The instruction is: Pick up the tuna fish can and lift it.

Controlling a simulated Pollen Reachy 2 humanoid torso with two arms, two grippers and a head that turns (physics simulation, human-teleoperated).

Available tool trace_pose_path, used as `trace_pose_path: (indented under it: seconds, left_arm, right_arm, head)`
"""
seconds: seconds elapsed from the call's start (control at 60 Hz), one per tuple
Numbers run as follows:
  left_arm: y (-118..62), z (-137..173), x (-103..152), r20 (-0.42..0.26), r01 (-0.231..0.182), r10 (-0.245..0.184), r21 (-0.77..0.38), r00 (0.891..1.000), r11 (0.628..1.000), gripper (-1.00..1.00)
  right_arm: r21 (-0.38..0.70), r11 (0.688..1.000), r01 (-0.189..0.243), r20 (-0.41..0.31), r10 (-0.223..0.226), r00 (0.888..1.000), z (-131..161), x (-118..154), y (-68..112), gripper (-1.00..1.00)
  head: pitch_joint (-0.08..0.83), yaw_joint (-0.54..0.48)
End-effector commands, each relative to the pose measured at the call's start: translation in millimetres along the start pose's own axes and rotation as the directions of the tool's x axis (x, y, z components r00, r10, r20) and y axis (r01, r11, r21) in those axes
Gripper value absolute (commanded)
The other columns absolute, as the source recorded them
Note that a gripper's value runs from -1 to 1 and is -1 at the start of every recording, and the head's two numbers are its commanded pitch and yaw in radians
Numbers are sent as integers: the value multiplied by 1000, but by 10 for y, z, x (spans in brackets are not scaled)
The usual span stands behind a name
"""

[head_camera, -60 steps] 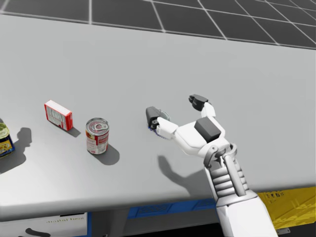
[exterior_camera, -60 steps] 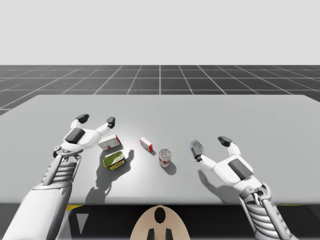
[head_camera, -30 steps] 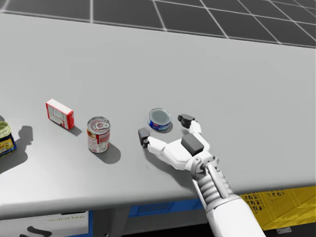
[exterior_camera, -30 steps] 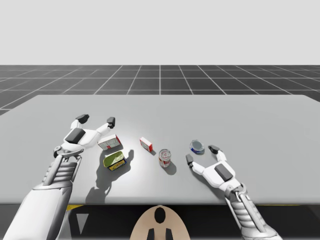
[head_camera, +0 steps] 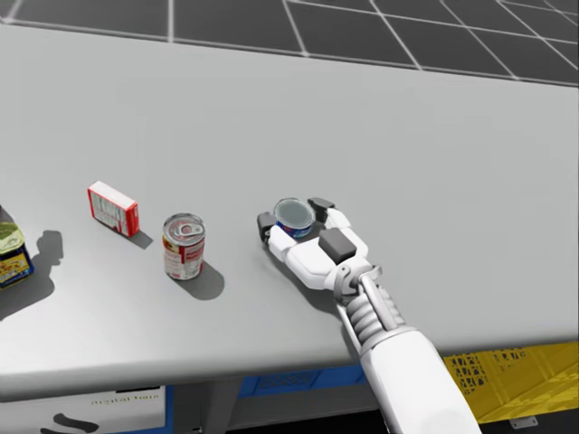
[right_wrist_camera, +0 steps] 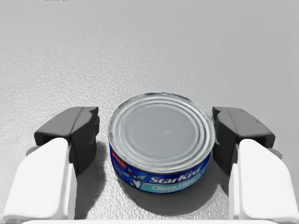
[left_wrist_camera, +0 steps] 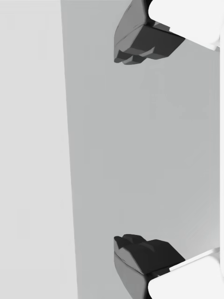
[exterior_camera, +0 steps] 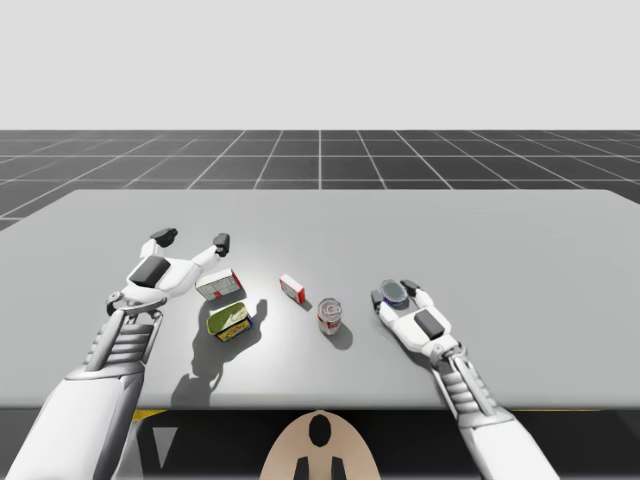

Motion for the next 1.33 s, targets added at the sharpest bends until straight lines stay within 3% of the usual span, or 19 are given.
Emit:
trace_pose_path:
  seconds: [0.017,0.2,0.45,0.617,0.733,0.917,1.067,1.183,1.3,1.333]
  left_arm:
    - [3,-8,1,1,1,-1,-1,1000,1000,-1000]
    - [5,-14,0,1,3,-3,0,1000,1000,-1000]
    - [-2,-24,-16,-7,8,-8,-1,1000,1000,-1000]
    - [7,-30,-12,-7,11,-11,4,1000,1000,-1000]
    - [35,-34,0,-6,7,-7,10,1000,1000,-1000]
    - [47,-37,9,-4,6,-6,12,1000,1000,-1000]
    - [57,-39,16,-4,6,-6,15,1000,1000,-1000]
    - [66,-40,20,-11,5,-5,23,1000,1000,-1000]
    - [64,-38,22,-12,4,-4,26,1000,1000,-1000]
    - [65,-37,24,-12,4,-4,27,1000,1000,-1000]
  right_arm:
    - [6,1000,26,-13,-26,1000,-21,-51,3,1000]
    - [16,999,37,-19,-37,999,-12,-69,7,1000]
    - [17,999,35,-16,-35,999,-8,-83,5,1000]
    - [18,999,29,-5,-28,1000,0,-52,4,1000]
    - [27,999,26,27,-27,999,46,129,7,1000]
    - [36,999,-4,137,-1,991,191,731,23,1000]
    - [15,999,-46,228,42,973,249,1212,3,1000]
    - [2,997,-74,300,70,951,303,1567,3,1000]
    - [-19,995,-103,382,102,918,401,1916,17,1000]
    - [-32,993,-112,420,115,900,447,2039,22,1000]
  head:
    - [672,-279]
    - [586,-271]
    - [357,-268]
    - [298,-269]
    - [298,-268]
    - [310,-262]
    - [309,-263]
    - [304,-264]
    - [302,-260]
    - [302,-259]
